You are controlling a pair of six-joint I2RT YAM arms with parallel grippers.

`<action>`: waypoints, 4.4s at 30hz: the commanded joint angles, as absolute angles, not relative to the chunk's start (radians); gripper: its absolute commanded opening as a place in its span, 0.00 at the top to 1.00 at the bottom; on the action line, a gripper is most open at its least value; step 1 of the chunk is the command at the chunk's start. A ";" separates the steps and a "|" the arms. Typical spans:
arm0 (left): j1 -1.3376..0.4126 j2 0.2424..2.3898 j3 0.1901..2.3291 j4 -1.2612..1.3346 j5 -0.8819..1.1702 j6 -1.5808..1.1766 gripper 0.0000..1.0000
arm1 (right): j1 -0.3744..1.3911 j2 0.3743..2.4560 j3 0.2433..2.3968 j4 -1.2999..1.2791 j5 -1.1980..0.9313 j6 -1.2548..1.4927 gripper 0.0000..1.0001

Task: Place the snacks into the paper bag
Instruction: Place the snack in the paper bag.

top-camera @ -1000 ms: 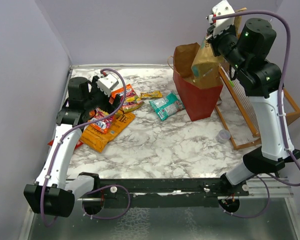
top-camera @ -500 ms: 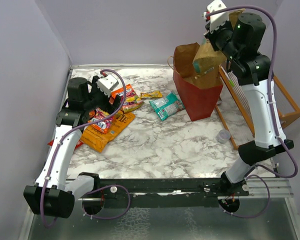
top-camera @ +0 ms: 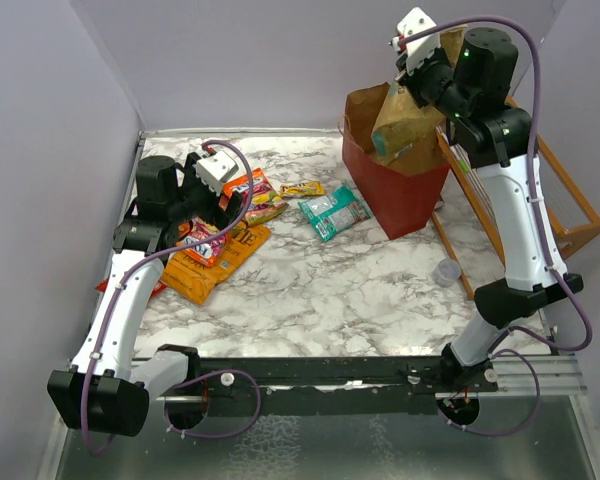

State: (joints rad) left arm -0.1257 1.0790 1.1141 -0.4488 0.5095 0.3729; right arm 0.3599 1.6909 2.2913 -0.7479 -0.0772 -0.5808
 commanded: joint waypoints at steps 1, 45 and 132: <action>-0.122 1.067 1.104 -0.428 0.552 0.382 0.11 | 0.360 1.673 2.285 -0.707 -0.121 -0.617 0.99; -0.122 1.077 1.085 -0.438 0.602 0.405 0.11 | 0.361 1.530 2.185 -0.612 -0.208 -0.640 0.99; -0.121 1.073 1.034 -0.423 0.635 0.420 0.10 | 0.355 1.739 1.981 -0.819 -0.177 -1.006 0.99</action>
State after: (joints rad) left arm -0.1257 1.0821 1.0462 -0.4412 0.5961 0.4072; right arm 0.3599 1.7485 1.9999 -0.8261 -0.2813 -1.0092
